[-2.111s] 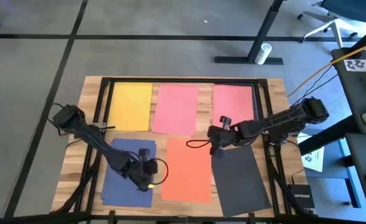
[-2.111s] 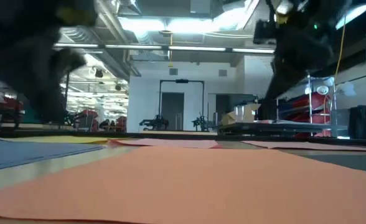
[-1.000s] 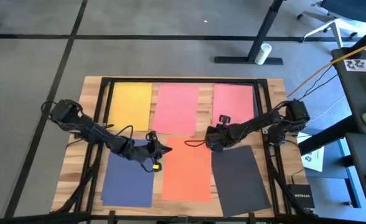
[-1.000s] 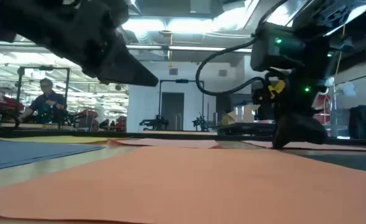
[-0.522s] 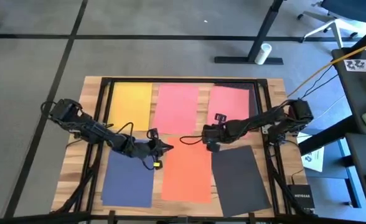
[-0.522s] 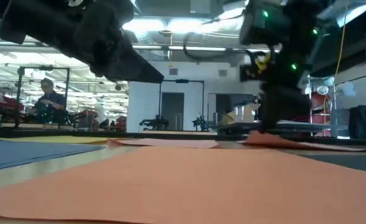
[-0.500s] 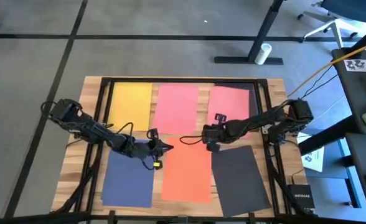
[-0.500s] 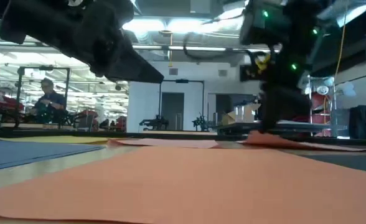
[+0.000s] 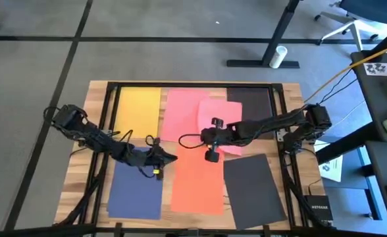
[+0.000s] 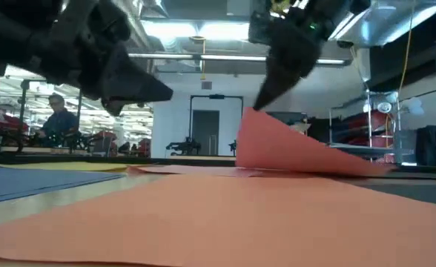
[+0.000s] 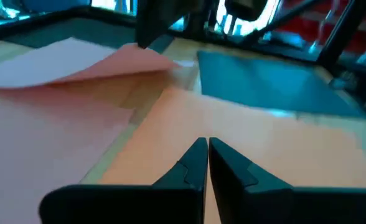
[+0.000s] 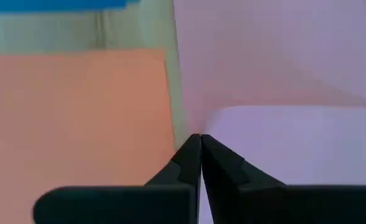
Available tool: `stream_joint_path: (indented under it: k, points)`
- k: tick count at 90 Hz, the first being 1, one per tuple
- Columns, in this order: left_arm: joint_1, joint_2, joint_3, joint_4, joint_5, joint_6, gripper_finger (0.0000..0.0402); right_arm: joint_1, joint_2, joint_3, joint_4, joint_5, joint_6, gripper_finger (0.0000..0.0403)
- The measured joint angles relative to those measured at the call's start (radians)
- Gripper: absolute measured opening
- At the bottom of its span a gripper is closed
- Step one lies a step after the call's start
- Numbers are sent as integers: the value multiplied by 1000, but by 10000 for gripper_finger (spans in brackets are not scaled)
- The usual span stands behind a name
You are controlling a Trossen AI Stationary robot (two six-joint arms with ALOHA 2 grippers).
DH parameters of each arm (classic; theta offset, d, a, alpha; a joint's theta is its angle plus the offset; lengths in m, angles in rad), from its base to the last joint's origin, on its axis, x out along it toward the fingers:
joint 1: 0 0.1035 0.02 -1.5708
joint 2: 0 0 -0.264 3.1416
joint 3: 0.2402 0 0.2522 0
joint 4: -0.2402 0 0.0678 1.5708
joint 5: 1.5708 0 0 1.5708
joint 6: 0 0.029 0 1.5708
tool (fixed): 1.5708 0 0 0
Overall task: Organize paper
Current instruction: Stack the pink paper on top of the stacked pink papers
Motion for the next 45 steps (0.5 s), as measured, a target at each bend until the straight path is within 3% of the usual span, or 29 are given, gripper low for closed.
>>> stream_joint_path:
  k: [45]
  points:
    - [19,25,-49,14,-19,-15,0,-134,128,110,134,-163,-114,0]
